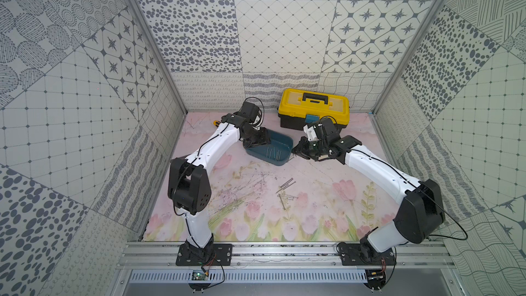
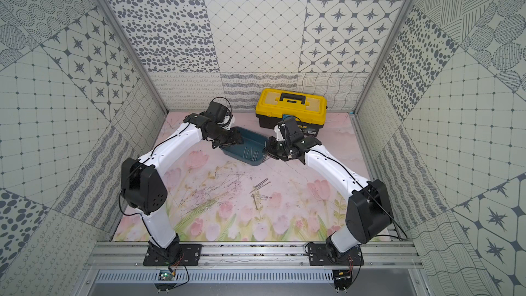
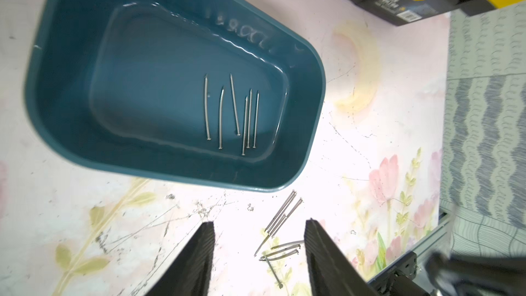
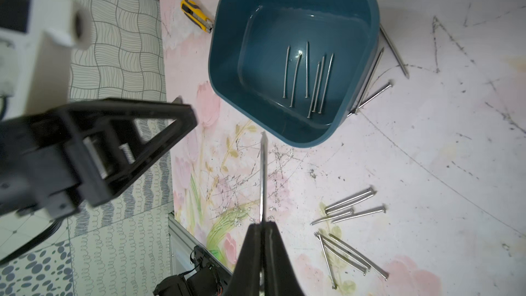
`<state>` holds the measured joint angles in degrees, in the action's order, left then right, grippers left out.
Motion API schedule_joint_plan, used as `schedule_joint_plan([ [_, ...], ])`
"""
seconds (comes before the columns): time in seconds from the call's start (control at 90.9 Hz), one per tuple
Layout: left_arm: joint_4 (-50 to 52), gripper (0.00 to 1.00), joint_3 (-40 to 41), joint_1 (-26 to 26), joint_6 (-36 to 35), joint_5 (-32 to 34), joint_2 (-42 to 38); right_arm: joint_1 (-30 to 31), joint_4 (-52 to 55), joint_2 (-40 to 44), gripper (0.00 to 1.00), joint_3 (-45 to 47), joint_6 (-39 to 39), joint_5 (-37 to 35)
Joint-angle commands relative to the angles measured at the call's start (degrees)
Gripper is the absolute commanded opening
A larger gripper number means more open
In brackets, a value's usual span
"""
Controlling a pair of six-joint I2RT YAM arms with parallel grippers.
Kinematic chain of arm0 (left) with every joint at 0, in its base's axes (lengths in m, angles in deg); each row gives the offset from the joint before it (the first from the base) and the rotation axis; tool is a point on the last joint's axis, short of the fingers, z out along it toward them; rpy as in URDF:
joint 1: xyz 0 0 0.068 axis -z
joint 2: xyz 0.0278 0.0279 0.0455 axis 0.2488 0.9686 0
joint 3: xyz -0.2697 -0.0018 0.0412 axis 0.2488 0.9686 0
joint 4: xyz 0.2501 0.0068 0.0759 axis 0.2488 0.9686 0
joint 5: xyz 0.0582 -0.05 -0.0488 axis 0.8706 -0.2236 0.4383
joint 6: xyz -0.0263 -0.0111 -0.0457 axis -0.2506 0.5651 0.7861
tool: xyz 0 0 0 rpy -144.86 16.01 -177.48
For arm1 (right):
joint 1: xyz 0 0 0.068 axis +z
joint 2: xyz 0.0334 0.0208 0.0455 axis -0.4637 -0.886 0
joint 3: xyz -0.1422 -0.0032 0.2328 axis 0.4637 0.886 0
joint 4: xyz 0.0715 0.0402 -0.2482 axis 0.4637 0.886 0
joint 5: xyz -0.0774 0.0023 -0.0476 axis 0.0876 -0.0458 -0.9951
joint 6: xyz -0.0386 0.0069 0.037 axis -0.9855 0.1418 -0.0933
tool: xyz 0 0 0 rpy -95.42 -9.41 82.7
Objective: Put the nails on the desktop into the storage box
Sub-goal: Place the nail in the storage box.
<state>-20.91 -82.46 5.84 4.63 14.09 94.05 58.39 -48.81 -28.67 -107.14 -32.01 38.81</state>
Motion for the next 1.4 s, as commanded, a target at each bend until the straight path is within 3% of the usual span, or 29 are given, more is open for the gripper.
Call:
schedule_joint_plan([
  [0.0,-2.7,0.59,9.4,-2.2,1.0,-4.3,-10.7,1.0,1.3,-4.1,0.00,-4.5,1.4,-5.2],
  [0.275,-8.5,0.75,29.7,-2.8,1.6,-10.8,-28.5,2.8,5.9,-14.1,0.00,-14.3,0.0,-8.3],
  [0.451,-10.3,0.89,35.8,-3.2,4.6,-12.1,-35.2,4.7,8.9,-20.7,0.00,-19.0,-1.7,-8.1],
  [0.528,-10.7,0.99,36.7,-3.2,5.2,-13.1,-36.7,5.4,8.9,-22.9,0.00,-19.2,-1.4,-8.4],
  [0.88,-11.7,1.00,41.8,-3.3,11.8,-12.7,-39.6,6.2,7.7,-28.7,0.00,-20.5,-2.9,-8.7],
  [1.387,-11.4,1.00,41.6,-3.2,9.1,-15.2,-38.1,4.8,7.1,-32.8,0.00,-25.1,-1.0,-7.4],
])
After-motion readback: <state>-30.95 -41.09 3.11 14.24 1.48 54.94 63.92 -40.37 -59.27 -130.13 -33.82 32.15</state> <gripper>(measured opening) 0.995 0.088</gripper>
